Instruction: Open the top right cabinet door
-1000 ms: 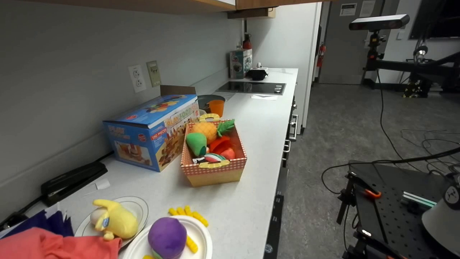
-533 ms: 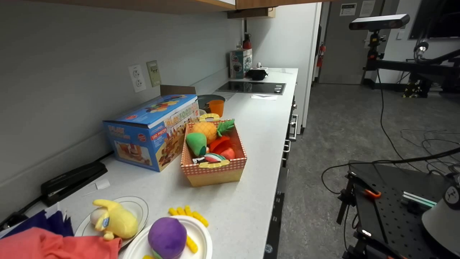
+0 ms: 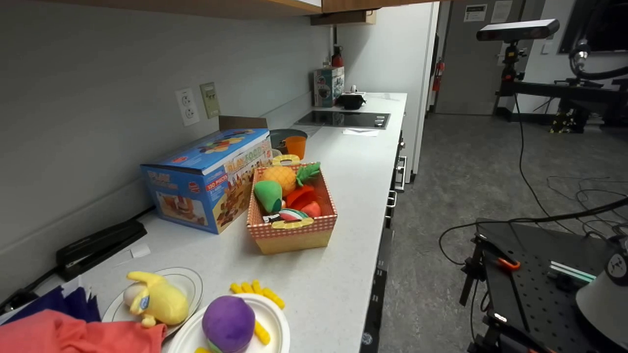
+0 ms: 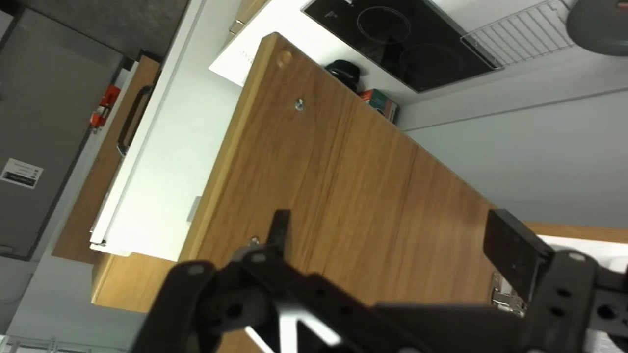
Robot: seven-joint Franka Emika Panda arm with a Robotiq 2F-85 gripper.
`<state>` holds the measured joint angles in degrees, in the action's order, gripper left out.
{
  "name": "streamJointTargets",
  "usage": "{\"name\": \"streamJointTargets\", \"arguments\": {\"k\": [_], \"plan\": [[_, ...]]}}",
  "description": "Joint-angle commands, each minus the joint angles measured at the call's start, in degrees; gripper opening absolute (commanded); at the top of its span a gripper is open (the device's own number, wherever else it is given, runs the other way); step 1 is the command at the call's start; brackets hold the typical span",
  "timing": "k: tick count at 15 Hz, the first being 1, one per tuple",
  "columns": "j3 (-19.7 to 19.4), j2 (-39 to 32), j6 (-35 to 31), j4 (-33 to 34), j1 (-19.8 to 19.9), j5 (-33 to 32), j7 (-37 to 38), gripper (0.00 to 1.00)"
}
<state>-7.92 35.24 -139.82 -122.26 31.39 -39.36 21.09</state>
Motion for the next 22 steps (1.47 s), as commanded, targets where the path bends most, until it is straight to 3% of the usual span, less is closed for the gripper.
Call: {"name": "streamJointTargets", "arguments": {"k": [1, 9, 22], "plan": [[-1.6, 3.6, 0.9, -1.4, -3.9, 3.0, -4.3, 1.00], [-1.3, 6.3, 1.5, -4.4, -4.1, 4.5, -5.4, 1.00], [-0.6, 5.0, 0.3, -4.0, -2.9, 3.4, -3.8, 1.00]]}}
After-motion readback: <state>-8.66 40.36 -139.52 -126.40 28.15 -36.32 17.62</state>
